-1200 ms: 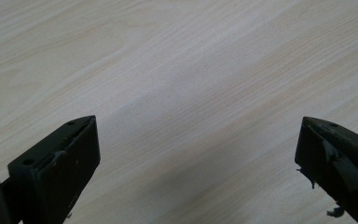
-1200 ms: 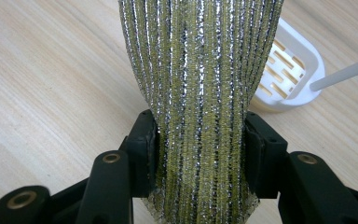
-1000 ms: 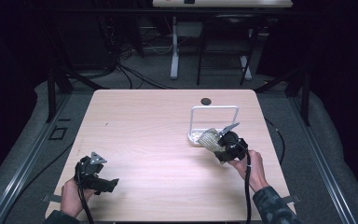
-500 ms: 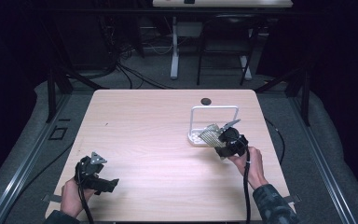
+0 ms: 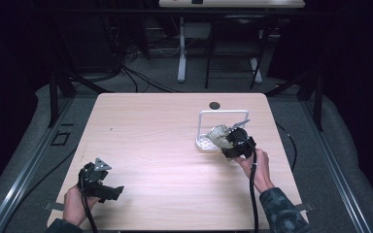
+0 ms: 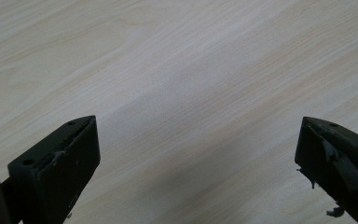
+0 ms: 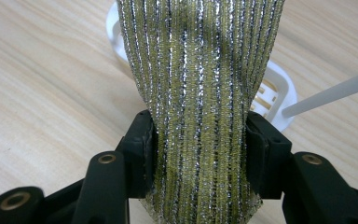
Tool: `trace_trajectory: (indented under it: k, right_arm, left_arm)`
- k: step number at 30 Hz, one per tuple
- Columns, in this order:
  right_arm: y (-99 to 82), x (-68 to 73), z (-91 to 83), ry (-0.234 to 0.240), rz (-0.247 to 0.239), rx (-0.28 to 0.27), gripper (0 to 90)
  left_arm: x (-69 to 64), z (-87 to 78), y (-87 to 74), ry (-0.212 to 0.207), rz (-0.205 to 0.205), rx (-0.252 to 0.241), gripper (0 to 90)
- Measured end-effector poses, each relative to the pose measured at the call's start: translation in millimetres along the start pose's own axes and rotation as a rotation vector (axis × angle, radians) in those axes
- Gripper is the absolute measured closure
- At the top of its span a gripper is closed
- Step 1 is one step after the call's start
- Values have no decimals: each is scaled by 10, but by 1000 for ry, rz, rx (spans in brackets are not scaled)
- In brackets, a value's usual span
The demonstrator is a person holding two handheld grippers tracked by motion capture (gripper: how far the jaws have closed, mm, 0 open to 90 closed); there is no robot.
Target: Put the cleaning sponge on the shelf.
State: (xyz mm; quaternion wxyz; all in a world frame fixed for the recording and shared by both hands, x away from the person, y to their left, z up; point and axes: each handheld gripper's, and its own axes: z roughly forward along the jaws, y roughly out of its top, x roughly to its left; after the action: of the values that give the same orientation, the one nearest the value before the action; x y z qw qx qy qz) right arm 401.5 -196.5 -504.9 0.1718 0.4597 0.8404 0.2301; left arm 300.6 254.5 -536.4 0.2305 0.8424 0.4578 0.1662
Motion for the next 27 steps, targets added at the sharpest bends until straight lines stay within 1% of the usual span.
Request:
trace_trajectory:
  k: [6,11,14,15,16,20,23,24,26,27]
  right_arm:
    - [26,6,62,-4,10,3,490]
    - [71,28,128,-20,3,-6,482]
    - [85,31,149,-25,1,1,481]
    - [99,36,180,-32,-4,-11,478]
    - [105,39,191,-36,-6,-11,477]
    - [123,45,234,-41,-6,-10,474]
    - [136,43,260,-46,-5,-7,473]
    - [137,47,274,-50,0,-11,472]
    - [146,43,296,-61,-8,-12,471]
    - [151,41,304,-62,-4,-10,469]
  left_arm:
    - [-1,0,1,-1,2,1,0]
    - [-1,2,1,-2,4,1,0]
    - [-1,1,0,-3,3,1,0]
    - [-1,1,0,-3,4,1,0]
    - [-1,2,1,-3,4,1,0]
    - [1,4,4,-8,9,3,0]
    - [-6,9,3,-5,5,0,0]
    - [-6,9,3,-6,4,1,0]
    - [-4,9,6,-10,5,4,0]
    - [-3,9,7,-10,9,5,0]
